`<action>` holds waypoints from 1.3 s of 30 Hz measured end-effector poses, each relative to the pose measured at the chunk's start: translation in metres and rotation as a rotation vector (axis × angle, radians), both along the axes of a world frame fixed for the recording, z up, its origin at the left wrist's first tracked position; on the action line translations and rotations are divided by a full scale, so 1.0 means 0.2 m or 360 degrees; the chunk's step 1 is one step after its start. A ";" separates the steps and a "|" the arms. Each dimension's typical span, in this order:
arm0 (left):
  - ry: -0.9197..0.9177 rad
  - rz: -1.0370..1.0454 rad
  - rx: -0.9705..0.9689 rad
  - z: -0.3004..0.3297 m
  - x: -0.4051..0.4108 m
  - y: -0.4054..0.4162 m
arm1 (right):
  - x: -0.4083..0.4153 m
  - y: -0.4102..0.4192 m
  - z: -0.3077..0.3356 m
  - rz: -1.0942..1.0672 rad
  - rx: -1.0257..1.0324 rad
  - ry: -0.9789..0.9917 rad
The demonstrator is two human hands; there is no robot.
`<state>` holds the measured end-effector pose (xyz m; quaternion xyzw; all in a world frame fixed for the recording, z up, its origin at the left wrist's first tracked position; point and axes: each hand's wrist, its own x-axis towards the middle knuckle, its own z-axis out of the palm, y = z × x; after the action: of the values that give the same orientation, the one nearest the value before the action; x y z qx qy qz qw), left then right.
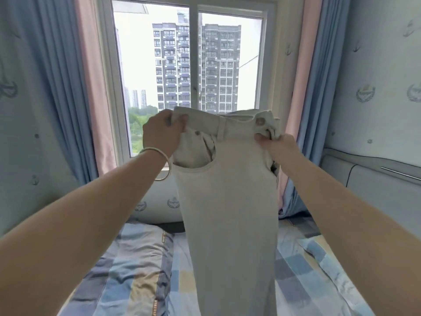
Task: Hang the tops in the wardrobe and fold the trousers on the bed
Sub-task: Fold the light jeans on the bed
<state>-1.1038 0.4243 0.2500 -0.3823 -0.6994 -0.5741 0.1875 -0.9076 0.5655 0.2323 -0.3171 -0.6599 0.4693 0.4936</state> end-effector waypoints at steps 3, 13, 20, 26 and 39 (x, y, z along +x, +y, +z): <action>-0.0009 -0.0119 0.0454 0.08 0.06 -0.01 | 0.04 0.02 0.13 0.0032 0.0194 0.0013; -0.1107 -0.1081 -0.0068 -0.10 0.13 0.06 | 0.05 0.14 0.01 0.0048 0.0077 0.0242; -0.0049 -0.0184 -0.0210 -0.13 0.15 0.13 | 0.15 0.25 -0.01 -0.0026 0.0313 -0.0086; 0.0510 0.0074 -0.0490 -0.17 0.20 0.15 | 0.21 0.36 -0.05 -0.0136 0.0454 -0.0330; -0.0293 -0.0406 0.0024 -0.15 0.18 0.26 | 0.30 0.36 -0.08 -0.0353 0.0818 -0.0547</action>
<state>-1.0675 0.4758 0.2193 -0.4124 -0.6551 -0.6310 0.0510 -0.8467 0.6379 0.2171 -0.3266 -0.7919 0.1704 0.4870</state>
